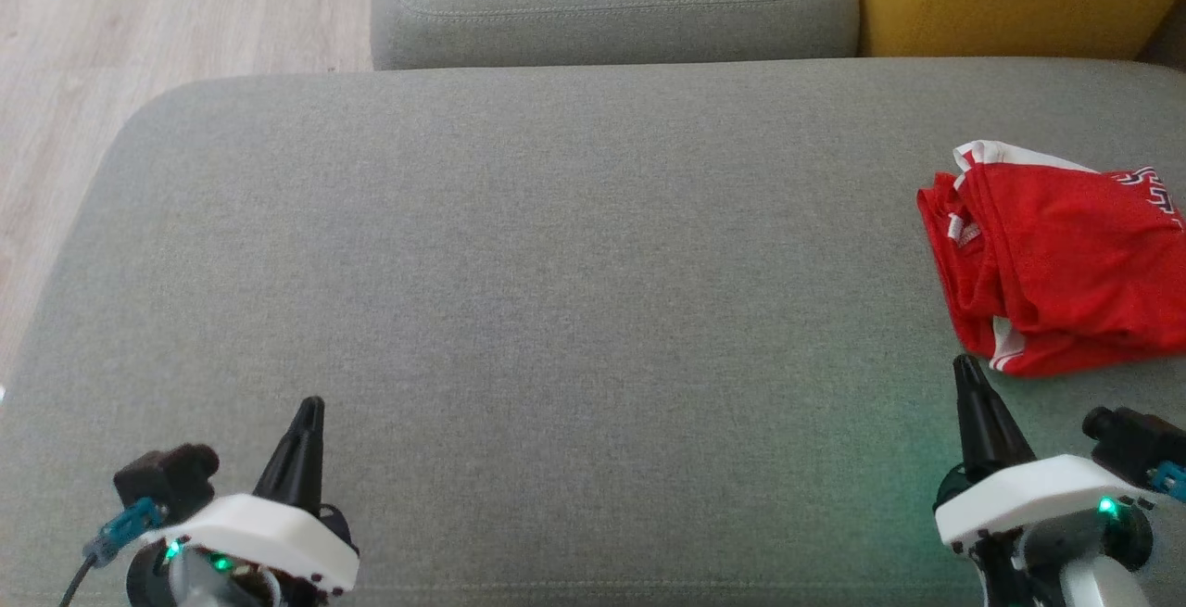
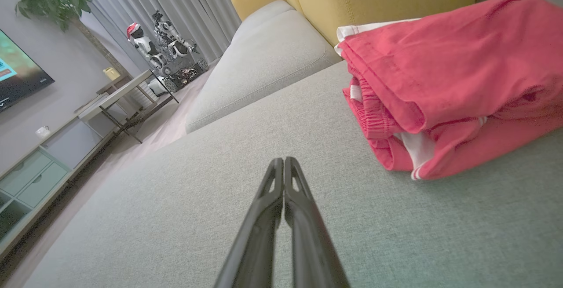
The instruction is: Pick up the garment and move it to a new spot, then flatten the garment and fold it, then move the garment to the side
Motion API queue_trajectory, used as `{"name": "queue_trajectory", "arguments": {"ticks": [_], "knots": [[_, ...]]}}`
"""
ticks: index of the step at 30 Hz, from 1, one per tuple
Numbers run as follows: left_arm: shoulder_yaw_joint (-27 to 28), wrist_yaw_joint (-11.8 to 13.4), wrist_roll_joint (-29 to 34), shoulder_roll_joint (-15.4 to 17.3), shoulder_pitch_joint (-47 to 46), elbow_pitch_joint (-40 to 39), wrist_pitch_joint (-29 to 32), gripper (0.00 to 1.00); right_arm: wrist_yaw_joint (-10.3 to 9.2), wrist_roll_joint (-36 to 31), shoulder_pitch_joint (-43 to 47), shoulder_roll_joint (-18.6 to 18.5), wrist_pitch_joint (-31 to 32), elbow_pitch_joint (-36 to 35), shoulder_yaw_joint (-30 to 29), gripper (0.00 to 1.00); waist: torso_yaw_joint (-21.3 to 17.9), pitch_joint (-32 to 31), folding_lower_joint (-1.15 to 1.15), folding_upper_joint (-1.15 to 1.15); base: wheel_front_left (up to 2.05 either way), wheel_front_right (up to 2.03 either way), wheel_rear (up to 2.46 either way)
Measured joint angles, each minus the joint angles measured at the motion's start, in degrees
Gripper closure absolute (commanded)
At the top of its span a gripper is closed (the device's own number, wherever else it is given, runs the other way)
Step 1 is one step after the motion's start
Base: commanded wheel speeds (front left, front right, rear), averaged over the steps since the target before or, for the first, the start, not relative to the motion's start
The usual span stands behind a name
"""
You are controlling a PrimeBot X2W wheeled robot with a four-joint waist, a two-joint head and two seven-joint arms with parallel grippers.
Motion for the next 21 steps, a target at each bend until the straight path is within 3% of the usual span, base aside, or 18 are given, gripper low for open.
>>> {"name": "queue_trajectory", "arguments": {"ticks": [21], "knots": [[4.2, -2.8, -10.9, -2.9, -1.1, 1.1, 3.0, 1.0, 0.0, 13.2, -1.3, 0.0, 0.8, 0.8, -1.0, 1.0, -0.4, 0.1, 0.0, 0.0, 0.0, 0.0, 0.0]]}}
